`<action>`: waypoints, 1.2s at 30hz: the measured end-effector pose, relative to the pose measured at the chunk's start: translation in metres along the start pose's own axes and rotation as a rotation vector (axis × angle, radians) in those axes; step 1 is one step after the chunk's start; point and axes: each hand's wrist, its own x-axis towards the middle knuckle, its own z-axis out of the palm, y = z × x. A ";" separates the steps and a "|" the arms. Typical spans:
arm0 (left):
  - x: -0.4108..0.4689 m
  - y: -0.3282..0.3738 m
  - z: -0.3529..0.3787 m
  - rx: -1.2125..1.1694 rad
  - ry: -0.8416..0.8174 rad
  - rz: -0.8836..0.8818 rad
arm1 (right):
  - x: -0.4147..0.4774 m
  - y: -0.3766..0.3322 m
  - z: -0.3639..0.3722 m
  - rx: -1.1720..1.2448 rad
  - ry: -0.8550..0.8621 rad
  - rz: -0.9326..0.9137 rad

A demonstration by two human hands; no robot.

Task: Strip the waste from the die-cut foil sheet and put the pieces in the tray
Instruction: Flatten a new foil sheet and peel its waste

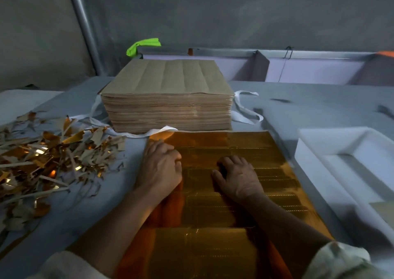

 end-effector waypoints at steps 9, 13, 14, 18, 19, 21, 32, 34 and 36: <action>0.012 0.064 0.038 -0.398 -0.251 -0.343 | 0.002 0.002 0.004 0.017 0.053 -0.012; 0.005 0.065 0.048 -0.344 -0.182 -0.363 | 0.003 0.001 0.005 0.019 0.051 -0.017; 0.004 0.065 0.049 -0.334 -0.172 -0.360 | 0.003 0.001 0.005 0.020 0.048 -0.019; 0.004 0.068 0.050 -0.303 -0.156 -0.376 | 0.003 0.002 0.003 0.023 0.028 -0.025; 0.004 0.068 0.050 -0.295 -0.152 -0.381 | 0.003 0.001 0.003 0.025 0.022 -0.025; 0.004 0.069 0.051 -0.282 -0.147 -0.384 | 0.004 0.000 0.001 0.023 0.009 -0.021; 0.003 0.071 0.050 -0.269 -0.146 -0.378 | 0.011 0.006 -0.037 0.125 -0.249 -0.024; 0.002 0.071 0.049 -0.267 -0.147 -0.372 | 0.011 0.010 -0.046 0.150 -0.280 -0.018; 0.002 0.072 0.049 -0.266 -0.145 -0.367 | 0.010 0.016 -0.055 0.157 -0.288 -0.010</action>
